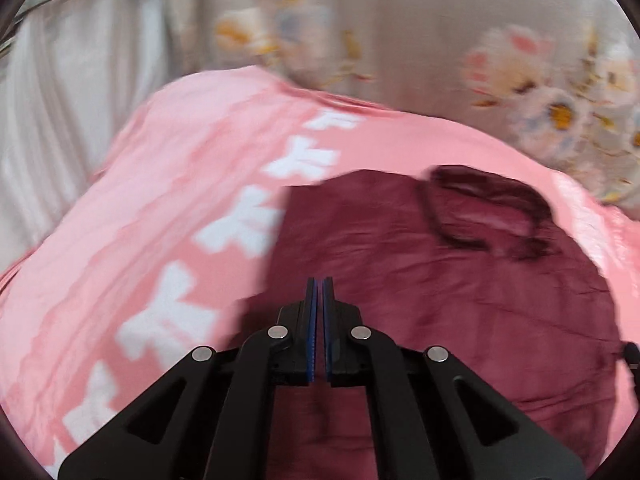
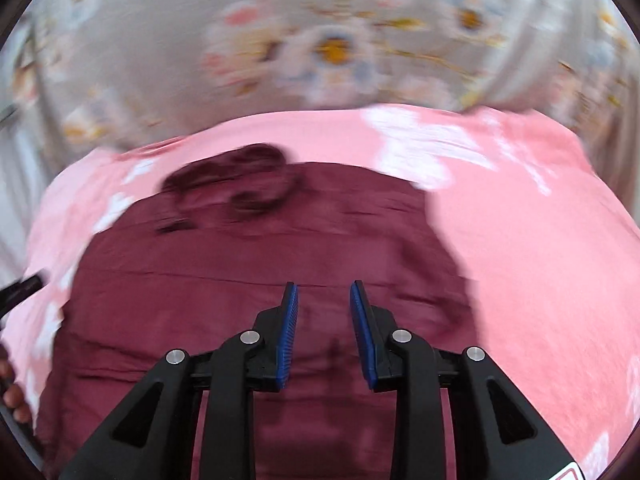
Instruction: Fold large clothes
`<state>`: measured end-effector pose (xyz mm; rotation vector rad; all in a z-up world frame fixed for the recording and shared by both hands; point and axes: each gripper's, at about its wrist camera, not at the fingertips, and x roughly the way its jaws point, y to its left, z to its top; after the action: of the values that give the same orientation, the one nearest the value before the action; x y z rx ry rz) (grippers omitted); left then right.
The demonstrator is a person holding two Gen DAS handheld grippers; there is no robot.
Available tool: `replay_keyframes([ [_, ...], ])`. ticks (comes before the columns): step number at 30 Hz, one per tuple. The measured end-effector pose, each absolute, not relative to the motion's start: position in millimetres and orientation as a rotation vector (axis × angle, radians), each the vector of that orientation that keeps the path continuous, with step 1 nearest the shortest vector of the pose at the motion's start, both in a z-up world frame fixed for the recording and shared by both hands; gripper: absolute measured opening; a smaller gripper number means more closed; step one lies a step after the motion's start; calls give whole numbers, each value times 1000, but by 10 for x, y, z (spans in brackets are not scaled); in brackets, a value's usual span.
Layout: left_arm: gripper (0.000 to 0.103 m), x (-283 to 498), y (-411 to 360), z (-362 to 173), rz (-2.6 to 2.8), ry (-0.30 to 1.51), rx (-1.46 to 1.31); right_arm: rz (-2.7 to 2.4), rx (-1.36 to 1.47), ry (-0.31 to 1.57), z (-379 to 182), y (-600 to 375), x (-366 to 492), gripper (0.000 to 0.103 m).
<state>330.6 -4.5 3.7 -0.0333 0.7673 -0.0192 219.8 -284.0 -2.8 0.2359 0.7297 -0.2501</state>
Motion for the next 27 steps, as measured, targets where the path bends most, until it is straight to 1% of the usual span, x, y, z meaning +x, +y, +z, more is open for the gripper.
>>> replay_keyframes([
  [5, 4, 3450, -564, -312, -105, 879, -5, -140, 156, 794, -240, -2353, 2558, 28],
  [9, 4, 3411, -700, -608, -88, 901, 37, -114, 133, 853, -511, -2185, 2649, 28],
  [13, 4, 3397, -702, -758, -91, 888, 57, -105, 135, 878, -691, -2203, 2679, 27],
  [20, 2, 3336, -790, -822, -67, 844, 114, -132, 86, 873, -765, -2110, 2658, 27],
  [27, 2, 3327, -813, -830, -55, 834, 131, -123, 108, 867, -773, -2155, 2641, 27],
])
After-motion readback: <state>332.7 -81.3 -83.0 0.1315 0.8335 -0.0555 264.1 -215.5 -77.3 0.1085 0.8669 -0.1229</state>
